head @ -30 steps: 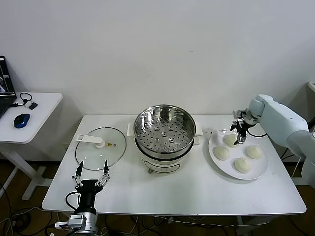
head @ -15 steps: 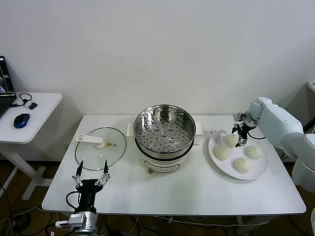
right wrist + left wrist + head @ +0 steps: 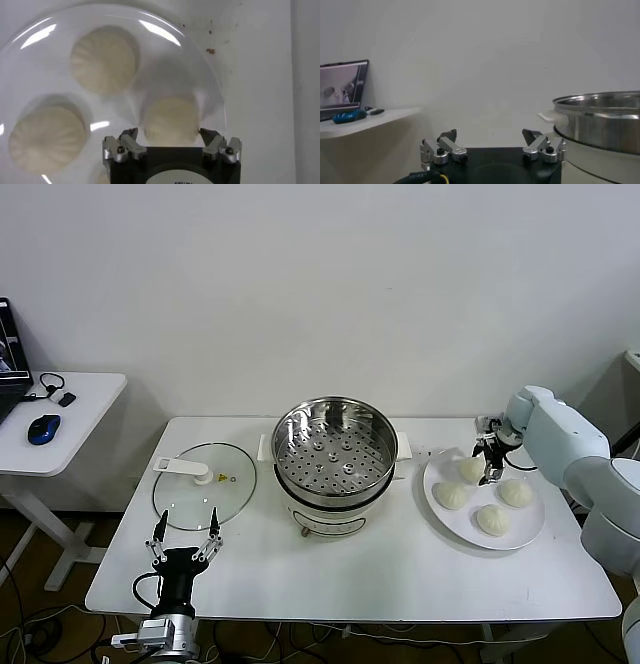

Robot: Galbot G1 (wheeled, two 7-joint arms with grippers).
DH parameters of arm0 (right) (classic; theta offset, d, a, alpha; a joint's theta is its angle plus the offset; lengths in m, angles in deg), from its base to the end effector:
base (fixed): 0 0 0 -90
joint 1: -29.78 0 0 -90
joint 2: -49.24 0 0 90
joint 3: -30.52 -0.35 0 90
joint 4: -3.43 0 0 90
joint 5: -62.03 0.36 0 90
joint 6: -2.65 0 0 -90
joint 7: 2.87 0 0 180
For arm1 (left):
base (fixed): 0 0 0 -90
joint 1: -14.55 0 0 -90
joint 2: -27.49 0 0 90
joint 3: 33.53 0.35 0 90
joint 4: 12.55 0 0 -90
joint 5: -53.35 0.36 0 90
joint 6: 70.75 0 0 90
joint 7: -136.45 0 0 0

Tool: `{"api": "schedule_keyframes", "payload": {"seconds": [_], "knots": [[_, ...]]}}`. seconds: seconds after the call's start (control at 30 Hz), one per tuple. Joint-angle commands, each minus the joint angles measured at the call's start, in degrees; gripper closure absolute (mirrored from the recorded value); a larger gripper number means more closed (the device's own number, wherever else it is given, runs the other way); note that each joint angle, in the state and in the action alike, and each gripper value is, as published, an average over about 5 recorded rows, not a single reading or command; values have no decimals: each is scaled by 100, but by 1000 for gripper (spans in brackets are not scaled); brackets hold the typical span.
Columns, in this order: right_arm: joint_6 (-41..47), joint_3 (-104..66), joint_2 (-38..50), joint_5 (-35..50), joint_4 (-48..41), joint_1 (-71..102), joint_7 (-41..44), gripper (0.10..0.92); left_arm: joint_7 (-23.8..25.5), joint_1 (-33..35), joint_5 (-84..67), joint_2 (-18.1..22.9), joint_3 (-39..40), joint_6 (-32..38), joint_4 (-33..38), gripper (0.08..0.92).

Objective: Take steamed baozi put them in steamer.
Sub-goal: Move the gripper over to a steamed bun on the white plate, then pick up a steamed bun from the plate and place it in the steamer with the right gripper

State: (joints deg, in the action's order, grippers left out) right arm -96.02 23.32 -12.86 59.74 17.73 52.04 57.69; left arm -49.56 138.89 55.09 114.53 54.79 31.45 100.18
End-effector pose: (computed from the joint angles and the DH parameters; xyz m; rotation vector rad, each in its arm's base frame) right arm 0.6140 -0.2490 -0.2393 1.0619 -1.4059 1.2356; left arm 0.1555 0.0206 -0.3607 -0.1458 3.1196 0.1378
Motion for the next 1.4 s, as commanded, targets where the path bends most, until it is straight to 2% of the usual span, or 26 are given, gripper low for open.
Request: {"api": "schedule_keyframes", "payload": {"seconds": [0.03, 0.4, 0.6, 0.73, 0.83, 1.13, 1.27, 1.4], "knots": [[-19, -47, -40, -43, -98, 0, 0, 238, -2, 9, -3, 11, 5, 5, 12, 177], [-31, -37, -23, -31, -39, 10, 44, 351, -2, 28, 2, 29, 4, 22, 30, 177], [-24, 75, 87, 38, 256, -87, 63, 369, -3, 33, 4, 40, -10, 18, 47, 177], [8, 482, 334, 366, 750, -279, 87, 370, -5, 44, 6, 49, -20, 20, 56, 177], [54, 1006, 647, 731, 1427, -601, 81, 370, -7, 54, 7, 57, -25, 21, 67, 177], [-163, 3152, 1523, 1405, 4396, -2578, -41, 372, -16, 26, 12, 73, -41, 9, 73, 177], [-357, 3753, 1569, 1439, 5253, -3445, -171, 372, -18, 18, 28, 95, -22, -8, 94, 177], [-732, 3982, 1470, 1321, 5749, -3929, -403, 372, -31, 17, 51, 121, -8, -7, 118, 177]]}}
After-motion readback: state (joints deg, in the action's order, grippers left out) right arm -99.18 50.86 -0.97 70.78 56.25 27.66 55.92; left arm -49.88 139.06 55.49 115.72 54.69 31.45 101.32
